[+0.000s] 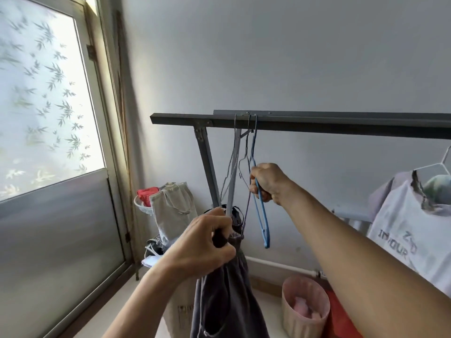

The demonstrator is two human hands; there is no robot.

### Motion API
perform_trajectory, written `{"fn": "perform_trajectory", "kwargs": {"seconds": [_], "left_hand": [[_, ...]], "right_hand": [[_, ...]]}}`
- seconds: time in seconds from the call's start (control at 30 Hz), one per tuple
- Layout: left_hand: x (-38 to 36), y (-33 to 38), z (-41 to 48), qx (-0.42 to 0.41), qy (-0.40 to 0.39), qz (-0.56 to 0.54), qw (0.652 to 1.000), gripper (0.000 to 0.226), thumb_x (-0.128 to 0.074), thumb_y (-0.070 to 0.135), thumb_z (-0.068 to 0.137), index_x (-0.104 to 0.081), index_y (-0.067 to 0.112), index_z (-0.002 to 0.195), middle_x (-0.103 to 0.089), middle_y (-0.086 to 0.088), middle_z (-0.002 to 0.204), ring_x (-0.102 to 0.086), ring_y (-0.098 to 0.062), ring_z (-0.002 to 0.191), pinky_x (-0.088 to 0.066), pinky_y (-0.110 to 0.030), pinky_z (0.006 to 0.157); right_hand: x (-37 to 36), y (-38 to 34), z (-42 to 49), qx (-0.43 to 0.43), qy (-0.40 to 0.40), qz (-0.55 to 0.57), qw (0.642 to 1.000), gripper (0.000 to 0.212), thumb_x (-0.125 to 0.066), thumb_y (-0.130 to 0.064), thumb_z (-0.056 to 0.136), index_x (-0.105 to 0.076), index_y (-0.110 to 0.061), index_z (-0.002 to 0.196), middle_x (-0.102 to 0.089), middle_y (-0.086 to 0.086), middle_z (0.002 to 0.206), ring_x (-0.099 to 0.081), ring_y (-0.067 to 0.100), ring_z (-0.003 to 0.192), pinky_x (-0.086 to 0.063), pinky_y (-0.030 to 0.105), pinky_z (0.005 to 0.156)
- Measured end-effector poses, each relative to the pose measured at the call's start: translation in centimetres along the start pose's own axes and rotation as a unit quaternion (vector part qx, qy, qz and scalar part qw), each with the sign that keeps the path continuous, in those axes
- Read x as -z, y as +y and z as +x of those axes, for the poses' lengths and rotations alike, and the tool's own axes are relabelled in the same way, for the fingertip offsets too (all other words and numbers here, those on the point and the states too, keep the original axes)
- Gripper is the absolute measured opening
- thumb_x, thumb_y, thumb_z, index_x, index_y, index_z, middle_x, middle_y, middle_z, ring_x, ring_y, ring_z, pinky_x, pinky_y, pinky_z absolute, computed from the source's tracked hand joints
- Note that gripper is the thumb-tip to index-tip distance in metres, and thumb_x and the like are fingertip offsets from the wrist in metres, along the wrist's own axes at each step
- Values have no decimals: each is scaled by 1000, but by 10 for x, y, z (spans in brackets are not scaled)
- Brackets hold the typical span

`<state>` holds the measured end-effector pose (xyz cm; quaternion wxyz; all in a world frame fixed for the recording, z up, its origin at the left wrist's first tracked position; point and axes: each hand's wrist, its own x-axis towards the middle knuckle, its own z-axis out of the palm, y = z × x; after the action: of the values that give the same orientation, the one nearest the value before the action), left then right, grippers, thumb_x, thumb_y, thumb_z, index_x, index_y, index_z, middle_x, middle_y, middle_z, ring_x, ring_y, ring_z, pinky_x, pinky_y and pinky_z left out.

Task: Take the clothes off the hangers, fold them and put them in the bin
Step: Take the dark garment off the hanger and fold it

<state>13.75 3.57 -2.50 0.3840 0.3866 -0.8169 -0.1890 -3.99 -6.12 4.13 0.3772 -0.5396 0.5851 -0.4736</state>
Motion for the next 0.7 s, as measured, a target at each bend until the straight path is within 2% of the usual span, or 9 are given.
{"fn": "perform_trajectory", "kwargs": {"seconds": [0.17,0.33,0.4,0.47,0.53,0.6,0.63,0.7], "left_hand": [[33,-11,-10,33,-7,-31,999,23,-55,10,64,-33,16,62,-39,-1,74,-36,-14,68,-32,-35,63],[69,-15,-17,36,-32,-77,996,28,-52,2,65,-32,21,60,-35,2,70,-33,-8,64,-28,-19,56],[81,-15,-19,32,-47,-100,993,28,-50,-1,64,-32,20,61,-34,0,70,-33,-10,64,-28,-18,55],[92,-15,-22,27,-67,-121,990,29,-49,-3,63,-30,20,62,-33,-3,71,-32,-14,65,-27,-20,55],[101,-14,-25,14,-88,-138,986,31,-48,-4,62,-29,21,62,-31,-6,72,-29,-21,67,-25,-24,56],[107,-12,-29,-2,-104,-158,982,34,-49,-4,60,-28,22,61,-28,-10,72,-25,-25,67,-22,-28,57],[110,-11,-31,-11,-109,-172,979,34,-52,-1,59,-29,23,60,-28,-9,71,-25,-24,67,-22,-27,57],[112,-7,-36,-21,-114,-205,972,31,-55,7,56,-30,24,60,-29,-12,71,-28,-20,67,-26,-23,57]], "right_hand": [[-42,-8,6,6,-6,7,1000,24,-36,-13,100,-49,-9,80,-50,10,54,-40,19,48,-27,20,43],[-58,7,6,18,43,-8,999,16,-44,-19,99,-51,-7,90,-58,12,68,-45,18,47,-32,22,43],[-62,17,2,27,62,-48,997,16,-49,-21,96,-50,-6,103,-58,11,86,-53,22,64,-37,27,49],[-63,27,-9,45,83,-124,988,29,-52,-23,95,-45,-7,117,-53,9,104,-55,26,90,-46,36,71],[-66,35,-29,109,131,-193,966,29,-51,-18,94,-43,-9,120,-49,12,118,-49,29,109,-43,40,91],[-73,41,-55,244,181,-226,926,27,-45,-3,91,-51,-8,117,-51,12,118,-45,28,112,-42,40,94],[-77,42,-68,316,182,-227,903,33,-42,5,86,-56,-9,112,-55,10,115,-45,26,110,-43,38,92],[-80,42,-91,413,104,-223,877,42,-38,9,73,-62,-11,101,-59,4,109,-47,20,109,-44,33,92]]}}
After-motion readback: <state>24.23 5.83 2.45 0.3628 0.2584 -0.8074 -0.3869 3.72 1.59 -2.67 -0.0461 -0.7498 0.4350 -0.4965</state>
